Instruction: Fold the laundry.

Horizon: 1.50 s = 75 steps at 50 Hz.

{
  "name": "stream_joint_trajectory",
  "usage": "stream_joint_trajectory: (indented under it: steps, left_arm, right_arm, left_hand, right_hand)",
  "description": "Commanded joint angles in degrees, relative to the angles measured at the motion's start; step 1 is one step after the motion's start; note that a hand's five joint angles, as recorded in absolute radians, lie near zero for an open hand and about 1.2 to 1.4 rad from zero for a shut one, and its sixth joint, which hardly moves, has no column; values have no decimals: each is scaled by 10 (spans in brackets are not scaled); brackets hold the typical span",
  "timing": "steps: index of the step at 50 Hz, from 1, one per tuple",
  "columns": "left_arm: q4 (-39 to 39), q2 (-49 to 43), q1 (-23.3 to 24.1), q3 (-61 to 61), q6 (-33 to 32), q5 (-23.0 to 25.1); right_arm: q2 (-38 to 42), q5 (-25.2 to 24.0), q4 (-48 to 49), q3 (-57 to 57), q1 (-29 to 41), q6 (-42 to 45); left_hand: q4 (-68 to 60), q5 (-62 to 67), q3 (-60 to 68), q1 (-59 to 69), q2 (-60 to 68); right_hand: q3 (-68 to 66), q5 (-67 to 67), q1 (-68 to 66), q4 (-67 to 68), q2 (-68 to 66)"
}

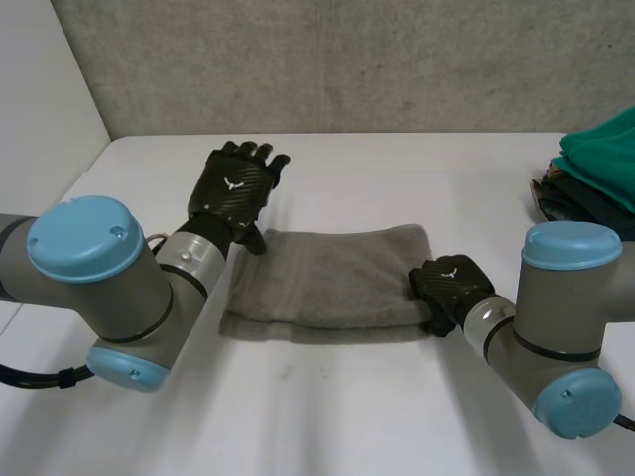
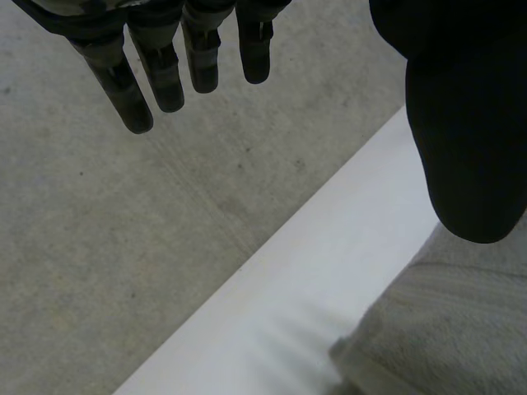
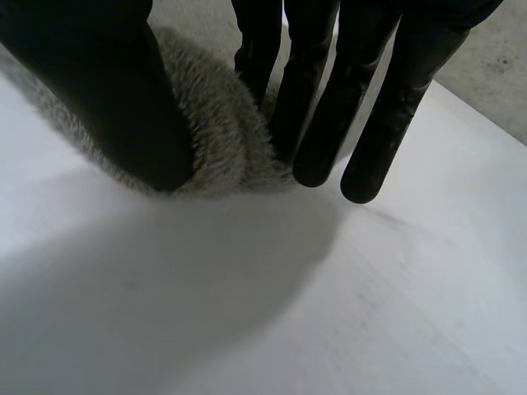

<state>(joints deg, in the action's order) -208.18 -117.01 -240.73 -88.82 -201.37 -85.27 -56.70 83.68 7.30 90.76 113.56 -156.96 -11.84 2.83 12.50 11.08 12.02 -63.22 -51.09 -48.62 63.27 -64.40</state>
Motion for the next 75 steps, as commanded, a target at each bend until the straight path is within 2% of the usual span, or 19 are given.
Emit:
stream_joint_trajectory:
  steps: [1,5,9,12,13,18,20,21,23,24,25,28,32,37,46,52,58,66,75]
  left_arm:
    - [23,20,-6,-16,-1,-1]
    - [44,59,-34,-31,-1,-2]
    - [56,87,-57,-43,2,-2]
    - [58,108,-73,-53,4,-5]
    - [58,112,-79,-56,4,-8]
    - [61,121,-104,-66,7,-27]
    - [65,121,-105,-70,10,-27]
    - [69,120,-104,-72,12,-27]
    - [73,118,-101,-73,13,-27]
    - [73,118,-100,-73,13,-27]
    - [75,117,-98,-72,14,-27]
    - [74,116,-94,-66,17,-28]
    - [73,115,-73,-43,34,-31]
    - [79,101,-26,11,84,-39]
    - [134,-32,33,143,102,-55]
    - [226,-124,41,214,95,-144]
    - [262,-129,54,191,92,-179]
    - [276,-115,74,128,92,-181]
    - [298,-112,80,116,90,-186]
  right_arm:
    - [-14,40,62,-21,-2,29]
    - [-57,66,90,-62,13,75]
    - [-41,56,91,-107,89,123]
    - [-3,26,88,-153,163,156]
    - [20,-8,85,-169,190,169]
    - [88,-113,81,-190,214,172]
    - [106,-124,77,-195,219,172]
    - [118,-117,75,-203,219,172]
    - [118,-94,73,-211,220,169]
    - [114,-81,73,-214,219,167]
    - [102,-42,73,-220,219,156]
    - [59,19,72,-223,215,99]
    - [-2,18,69,-215,194,-30]
    - [-38,-3,11,-210,124,-121]
    - [15,1,-99,-266,84,-148]
    - [85,-34,-181,-353,74,-185]
    - [139,-92,-249,-419,79,-188]
    - [187,-93,-274,-457,88,-175]
    - [222,-70,-294,-459,89,-88]
  left_hand:
    - [-1,-9,-6,8,-1]
    - [-1,-9,-6,8,-1]
    - [1,-11,-8,7,-3]
    - [1,-11,-8,7,-3]
    - [-1,-9,-6,8,-1]
    - [1,-11,-8,7,-3]
    - [3,-13,-9,5,-5]
    - [4,-14,-11,3,-6]
    - [6,-16,-13,1,-8]
    - [6,-16,-13,1,-8]
    - [8,-18,-14,0,-10]
    - [6,-16,-13,1,-8]
    - [3,-13,-9,5,-5]
    - [-2,-8,-4,10,0]
    - [-6,-4,-1,13,4]
    - [-2,-8,-4,10,0]
    - [-1,-9,-6,8,-1]
    - [-1,-9,-6,8,-1]
    - [1,-11,-8,7,-3]
  right_hand:
    - [-168,-189,-314,167,-156]
    - [-168,-189,-314,167,-156]
    - [-168,-189,-314,167,-156]
    - [-168,-189,-314,167,-156]
    - [-168,-189,-314,167,-156]
    - [-168,-189,-314,167,-156]
    - [-168,-189,-314,167,-156]
    - [98,77,-48,-99,110]
    - [471,449,325,-471,482]
    - [532,511,386,-533,544]
    - [532,511,386,-533,544]
    - [532,511,386,-533,544]
    - [532,511,386,-533,544]
    - [532,511,386,-533,544]
    - [532,511,386,-533,544]
    - [532,511,386,-533,544]
    - [532,511,386,-533,544]
    - [532,511,386,-533,544]
    - [532,511,386,-533,544]
